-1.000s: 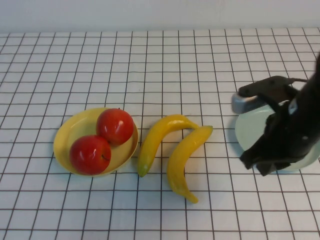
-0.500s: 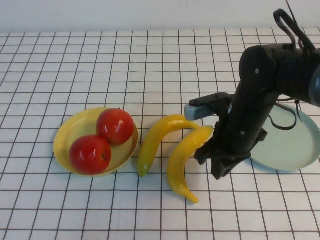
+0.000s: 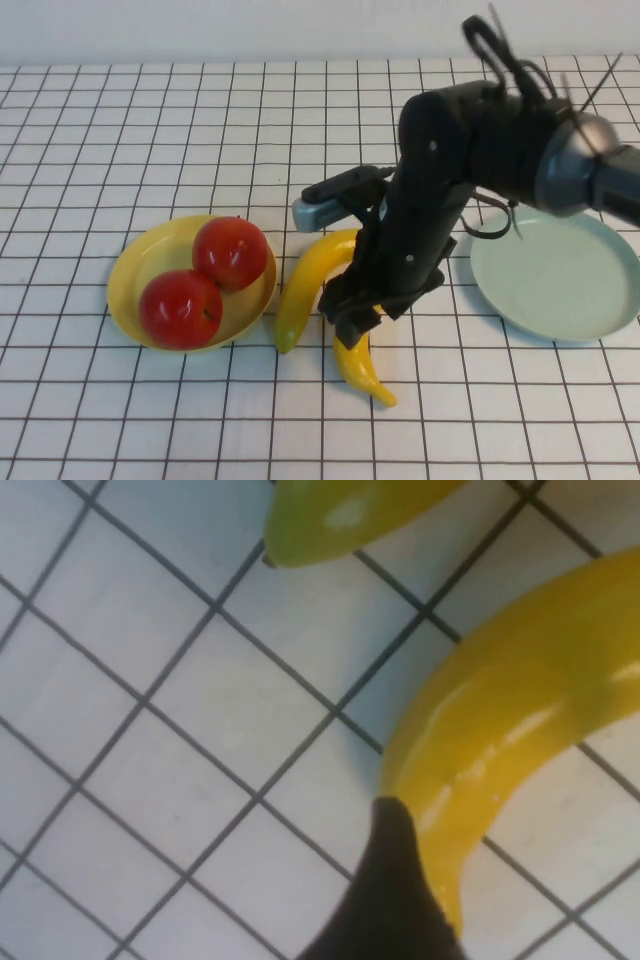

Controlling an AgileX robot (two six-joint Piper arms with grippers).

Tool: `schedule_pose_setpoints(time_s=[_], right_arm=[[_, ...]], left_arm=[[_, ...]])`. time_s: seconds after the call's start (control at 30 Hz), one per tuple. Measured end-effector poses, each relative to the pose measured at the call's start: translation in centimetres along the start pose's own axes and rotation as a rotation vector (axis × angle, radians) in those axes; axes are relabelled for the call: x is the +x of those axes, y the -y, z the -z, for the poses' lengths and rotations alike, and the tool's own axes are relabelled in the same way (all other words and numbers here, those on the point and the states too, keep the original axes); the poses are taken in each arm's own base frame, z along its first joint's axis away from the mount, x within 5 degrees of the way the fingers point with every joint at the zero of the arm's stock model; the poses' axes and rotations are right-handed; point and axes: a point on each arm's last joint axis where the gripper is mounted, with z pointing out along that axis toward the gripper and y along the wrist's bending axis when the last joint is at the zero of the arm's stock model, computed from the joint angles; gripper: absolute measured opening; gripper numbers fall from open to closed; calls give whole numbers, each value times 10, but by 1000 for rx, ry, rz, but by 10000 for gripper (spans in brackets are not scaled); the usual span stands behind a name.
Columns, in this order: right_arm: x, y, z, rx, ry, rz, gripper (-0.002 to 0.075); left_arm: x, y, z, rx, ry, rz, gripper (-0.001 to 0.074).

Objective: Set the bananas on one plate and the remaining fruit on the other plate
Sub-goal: Put another type of fruit in the right plate

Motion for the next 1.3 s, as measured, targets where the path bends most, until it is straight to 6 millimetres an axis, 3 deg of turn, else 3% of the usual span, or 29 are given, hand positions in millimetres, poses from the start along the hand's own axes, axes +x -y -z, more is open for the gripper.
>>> schedule_pose_setpoints(time_s=[0.2, 0.33, 0.4, 0.5, 0.53, 0.67, 0.83, 1.03, 1.13, 1.3], right_arm=[[-6, -11, -41, 80, -117, 41, 487], [-7, -11, -57, 85, -153, 38, 477], [-7, -10, -60, 88, -152, 32, 432], [-10, -9, -59, 103, -139, 24, 291], [-12, -9, -57, 109, -129, 22, 298], [-16, -10, -39, 130, -76, 39, 298], [-9, -14, 18, 191, 12, 77, 298], [9, -6, 68, 250, 96, 73, 298], [31, 9, 76, 255, 74, 30, 298], [72, 52, 75, 274, -11, -102, 298]], left_arm=[[0, 0, 0, 0, 0, 0, -1], [0, 0, 0, 0, 0, 0, -1], [0, 0, 0, 0, 0, 0, -1], [0, 0, 0, 0, 0, 0, -1], [0, 0, 0, 0, 0, 0, -1], [0, 0, 0, 0, 0, 0, -1], [0, 0, 0, 0, 0, 0, -1], [0, 0, 0, 0, 0, 0, -1], [0, 0, 0, 0, 0, 0, -1], [0, 0, 0, 0, 0, 0, -1]])
